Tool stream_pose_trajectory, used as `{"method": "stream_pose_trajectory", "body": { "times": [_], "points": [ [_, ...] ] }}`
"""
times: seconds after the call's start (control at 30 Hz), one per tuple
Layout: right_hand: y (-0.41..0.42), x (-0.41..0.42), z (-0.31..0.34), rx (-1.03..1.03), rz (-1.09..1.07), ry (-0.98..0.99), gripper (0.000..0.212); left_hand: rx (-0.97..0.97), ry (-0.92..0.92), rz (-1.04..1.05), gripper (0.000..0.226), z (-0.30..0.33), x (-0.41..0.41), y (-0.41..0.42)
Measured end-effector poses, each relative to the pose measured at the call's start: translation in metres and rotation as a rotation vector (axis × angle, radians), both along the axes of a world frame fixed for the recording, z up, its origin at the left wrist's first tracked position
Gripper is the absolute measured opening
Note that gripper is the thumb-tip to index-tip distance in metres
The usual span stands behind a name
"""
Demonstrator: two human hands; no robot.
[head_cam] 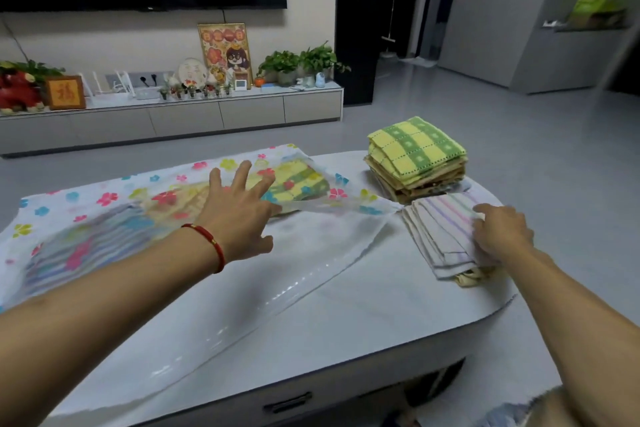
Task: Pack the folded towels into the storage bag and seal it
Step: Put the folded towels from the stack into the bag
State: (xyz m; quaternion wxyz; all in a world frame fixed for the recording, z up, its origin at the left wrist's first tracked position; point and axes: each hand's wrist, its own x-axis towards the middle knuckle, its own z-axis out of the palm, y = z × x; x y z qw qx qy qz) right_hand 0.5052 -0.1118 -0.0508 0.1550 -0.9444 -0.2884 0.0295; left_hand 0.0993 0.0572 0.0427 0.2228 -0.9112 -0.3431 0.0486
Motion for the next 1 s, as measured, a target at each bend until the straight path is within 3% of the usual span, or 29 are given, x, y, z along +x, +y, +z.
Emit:
{"method": "stream_pose_trajectory", "body": {
  "times": [0.1, 0.2, 0.37, 0.53, 0.7, 0.9, 1.0],
  "points": [
    [0.002, 0.014, -0.015, -0.149, -0.009, 0.066, 0.046, -0.004, -0.013, 0.015, 0.067, 0.003, 0.005, 0.006],
    [0.006, 0.022, -0.011, -0.162, -0.038, 0.057, 0.041, -0.038, -0.078, 0.038, 0.07, 0.015, 0.005, 0.014],
    [0.007, 0.017, 0.007, -0.044, -0.006, 0.133, 0.062, -0.076, -0.129, 0.074, 0.08, 0.038, 0.011, 0.023],
    [0.003, 0.004, 0.051, 0.137, 0.11, 0.395, 0.079, -0.093, -0.136, 0.094, 0.08, 0.052, 0.014, 0.026],
    [-0.013, -0.035, 0.093, 0.301, 0.292, 0.945, 0.055, -0.129, -0.134, 0.108, 0.077, 0.056, 0.016, 0.024],
    [0.022, -0.138, 0.087, 0.15, 0.717, 1.19, 0.033, -0.179, -0.155, 0.117, 0.068, 0.064, 0.022, 0.023],
    [0.07, -0.186, 0.067, 0.285, 0.729, 1.268, 0.033, -0.169, -0.148, 0.126, 0.069, 0.071, 0.023, 0.025]
  ]
}}
